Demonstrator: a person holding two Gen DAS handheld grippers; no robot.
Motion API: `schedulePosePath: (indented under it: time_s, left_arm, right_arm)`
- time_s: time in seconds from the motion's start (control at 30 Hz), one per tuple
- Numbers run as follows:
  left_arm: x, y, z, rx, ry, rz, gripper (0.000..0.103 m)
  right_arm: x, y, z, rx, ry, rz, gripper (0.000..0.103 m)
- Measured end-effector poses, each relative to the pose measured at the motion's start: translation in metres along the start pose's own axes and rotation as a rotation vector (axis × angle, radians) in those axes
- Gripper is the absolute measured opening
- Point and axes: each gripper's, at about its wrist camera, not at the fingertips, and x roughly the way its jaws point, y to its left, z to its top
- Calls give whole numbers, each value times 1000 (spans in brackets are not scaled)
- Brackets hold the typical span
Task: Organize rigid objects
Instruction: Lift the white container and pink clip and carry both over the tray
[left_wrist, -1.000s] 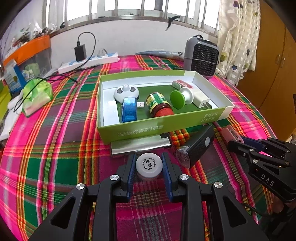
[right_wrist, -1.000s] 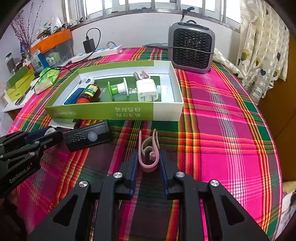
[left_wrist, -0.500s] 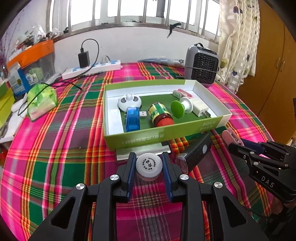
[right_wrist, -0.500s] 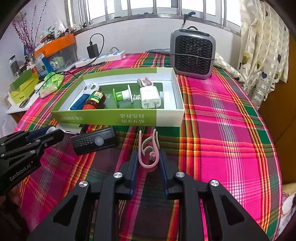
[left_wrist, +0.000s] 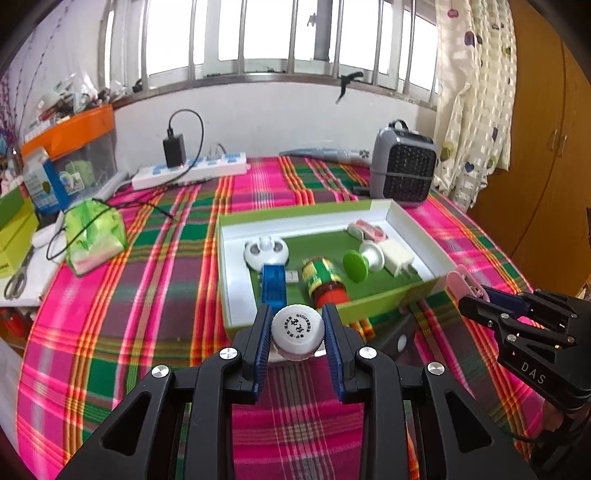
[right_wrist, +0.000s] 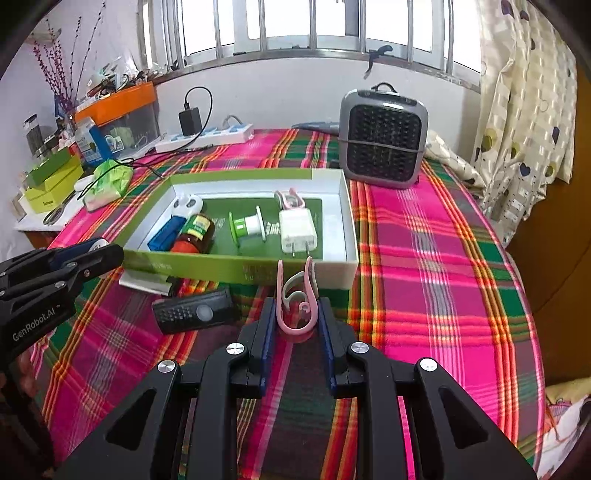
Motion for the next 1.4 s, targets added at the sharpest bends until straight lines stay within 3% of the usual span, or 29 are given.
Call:
schedulePosePath:
  time_s: [0.93,1.4]
  left_arm:
    - [57,18,40,-64,26,36,26]
    - [82,25,41,-86,67,53,26]
  right_arm:
    - [47,-2,74,-79,-13,108,23]
    - [93,6,97,-104,58,178,23]
